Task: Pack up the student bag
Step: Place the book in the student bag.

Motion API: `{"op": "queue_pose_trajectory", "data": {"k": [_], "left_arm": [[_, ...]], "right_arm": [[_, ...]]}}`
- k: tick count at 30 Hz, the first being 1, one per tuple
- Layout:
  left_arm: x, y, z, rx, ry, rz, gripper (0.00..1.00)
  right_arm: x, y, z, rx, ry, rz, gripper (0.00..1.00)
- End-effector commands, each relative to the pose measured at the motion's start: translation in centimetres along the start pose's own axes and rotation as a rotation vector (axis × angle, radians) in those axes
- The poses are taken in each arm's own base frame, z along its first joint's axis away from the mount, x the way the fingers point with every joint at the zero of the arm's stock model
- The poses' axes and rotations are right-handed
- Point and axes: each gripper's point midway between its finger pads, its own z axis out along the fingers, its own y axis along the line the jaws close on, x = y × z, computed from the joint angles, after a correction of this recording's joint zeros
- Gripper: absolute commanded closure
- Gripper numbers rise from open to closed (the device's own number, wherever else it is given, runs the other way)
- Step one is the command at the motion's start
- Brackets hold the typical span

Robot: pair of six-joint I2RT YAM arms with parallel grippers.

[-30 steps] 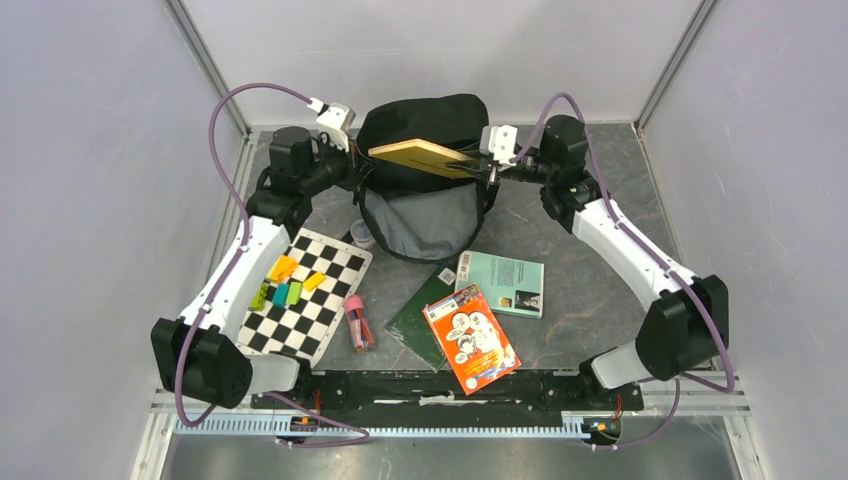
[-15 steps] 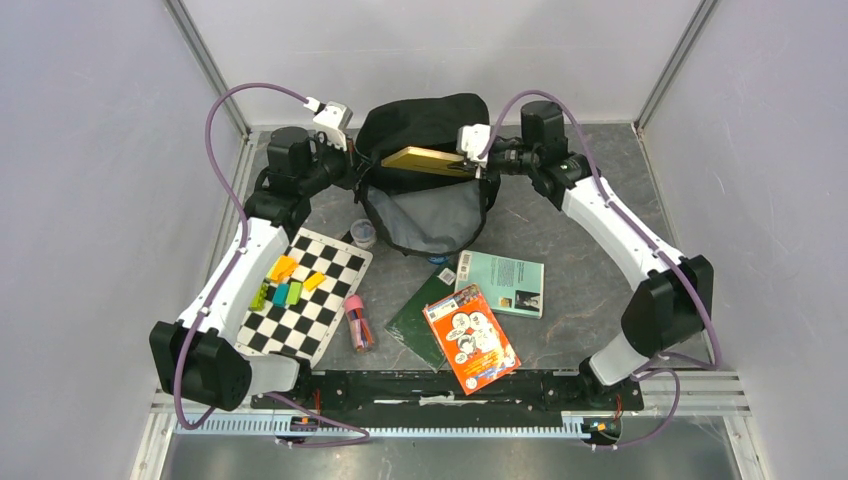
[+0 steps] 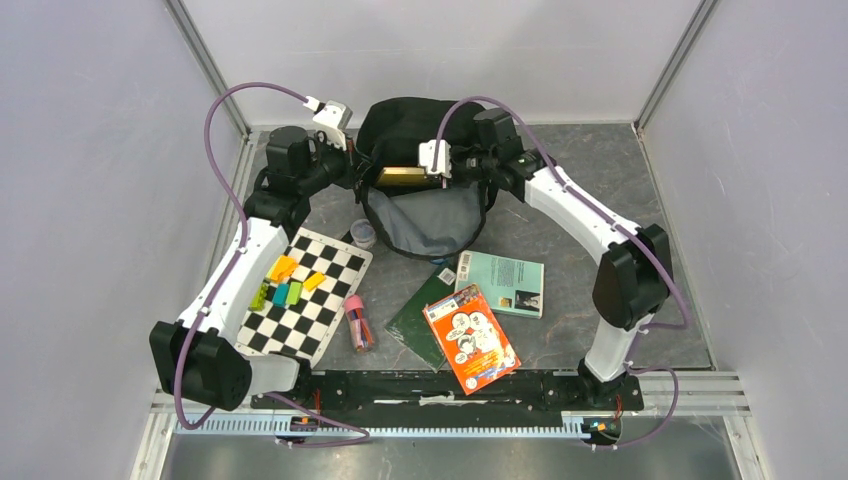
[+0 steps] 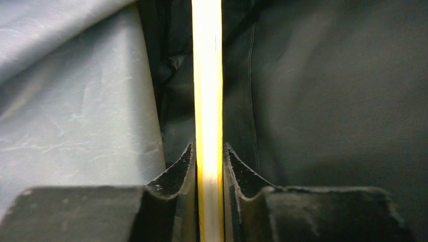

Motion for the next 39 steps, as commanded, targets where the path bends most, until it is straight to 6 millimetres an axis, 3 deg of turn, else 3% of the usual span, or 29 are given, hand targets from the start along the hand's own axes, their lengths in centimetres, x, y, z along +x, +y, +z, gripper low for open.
{"op": "queue_pose_trajectory", "data": {"k": [1,8,14,17,21,27,30,32,34,36,39], "left_arm": [[-1.6,-0.5,0.0,0.028,-0.052,0.008,0.98],[-1.7,-0.3,0.0,0.023,-0.052,0.008,0.98],[-1.6,-0.4,0.0,0.022,-0.051,0.006,0.98],[-1.6,-0.2,0.1,0.017,-0.049,0.004,0.98],[-1.3,0.0,0.3,0.004,-0.04,-0.007,0.98],[-0.8,0.5,0.5,-0.016,-0.026,-0.013,0.98],[-0.5,0.9,0.5,-0.036,-0.018,-0.009,0.98],[-0.4,1.1,0.6,-0.045,-0.012,-0.008,0.98],[-0.4,1.1,0.6,-0.045,-0.013,-0.011,0.98],[-0.5,0.7,0.7,-0.027,-0.018,-0.021,0.98],[-0.9,-0.3,0.8,0.031,-0.041,-0.036,0.98]], "right_arm": [[-1.3,-4.7,0.1,0.181,0.007,-0.07,0.74],[-1.6,-5.5,0.2,0.271,-0.032,-0.052,0.37],[-3.3,-5.6,-0.4,0.299,-0.087,-0.045,0.34],[-5.1,-5.1,-1.2,0.3,-0.129,-0.018,0.3],[-8.4,-4.4,-3.5,0.309,-0.215,0.154,0.2],[-11.8,-1.8,-7.9,0.309,-0.298,0.408,0.08],[-10.3,0.3,-10.5,0.401,-0.254,0.58,0.06],[-8.2,2.9,-11.7,0.43,-0.181,0.685,0.06],[-7.4,5.4,-12.8,0.416,-0.145,0.727,0.05],[-7.4,7.1,-13.4,0.384,-0.142,0.738,0.04],[-8.6,6.8,-14.1,0.375,-0.161,0.728,0.03]]}}
